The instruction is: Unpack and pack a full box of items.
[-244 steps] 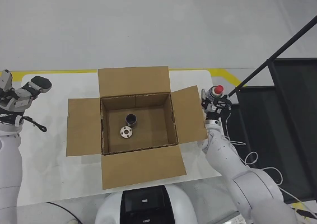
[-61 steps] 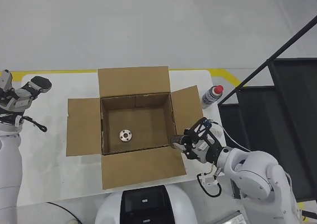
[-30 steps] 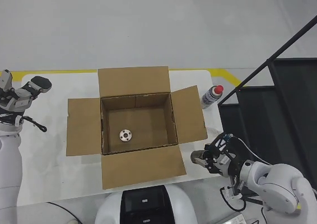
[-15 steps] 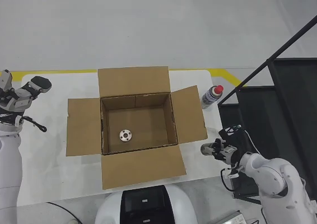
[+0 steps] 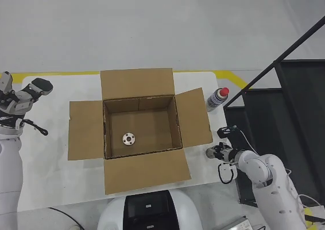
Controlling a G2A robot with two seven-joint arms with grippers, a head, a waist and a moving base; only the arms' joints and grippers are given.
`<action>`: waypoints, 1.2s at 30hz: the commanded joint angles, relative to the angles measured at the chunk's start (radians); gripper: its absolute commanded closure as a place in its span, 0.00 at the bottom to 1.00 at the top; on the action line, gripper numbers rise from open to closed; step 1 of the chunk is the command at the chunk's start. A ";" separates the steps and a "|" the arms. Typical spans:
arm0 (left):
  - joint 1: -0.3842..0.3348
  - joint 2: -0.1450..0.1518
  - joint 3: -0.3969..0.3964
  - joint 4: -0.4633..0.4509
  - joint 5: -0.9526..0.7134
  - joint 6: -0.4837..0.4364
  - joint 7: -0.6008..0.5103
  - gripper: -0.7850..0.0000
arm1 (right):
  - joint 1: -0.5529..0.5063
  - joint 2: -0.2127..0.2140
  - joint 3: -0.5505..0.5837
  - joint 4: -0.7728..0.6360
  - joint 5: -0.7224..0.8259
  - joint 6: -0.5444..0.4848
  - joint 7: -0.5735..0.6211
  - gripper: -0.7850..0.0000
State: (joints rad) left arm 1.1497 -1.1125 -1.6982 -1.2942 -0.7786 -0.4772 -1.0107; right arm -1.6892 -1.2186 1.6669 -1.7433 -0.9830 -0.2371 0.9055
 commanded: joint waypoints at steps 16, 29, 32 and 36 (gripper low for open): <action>0.000 0.000 0.000 0.000 0.000 0.000 0.000 0.00 | 0.048 0.003 -0.093 0.052 -0.111 0.087 -0.044 0.00; 0.000 0.000 0.000 0.000 0.000 0.000 0.000 0.00 | -0.173 0.024 0.126 -0.199 0.105 -0.016 -0.050 0.00; 0.000 0.000 0.000 0.000 0.000 0.000 0.000 0.00 | -0.244 0.027 0.212 -0.284 0.225 -0.083 -0.091 0.00; 0.000 0.000 0.000 0.000 0.000 0.000 0.000 0.00 | -0.322 0.028 0.306 -0.396 0.347 -0.171 -0.158 0.00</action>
State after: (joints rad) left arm 1.1497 -1.1125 -1.6982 -1.2942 -0.7786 -0.4772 -1.0107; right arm -1.9957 -1.1904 1.9527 -2.1128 -0.6646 -0.3888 0.7597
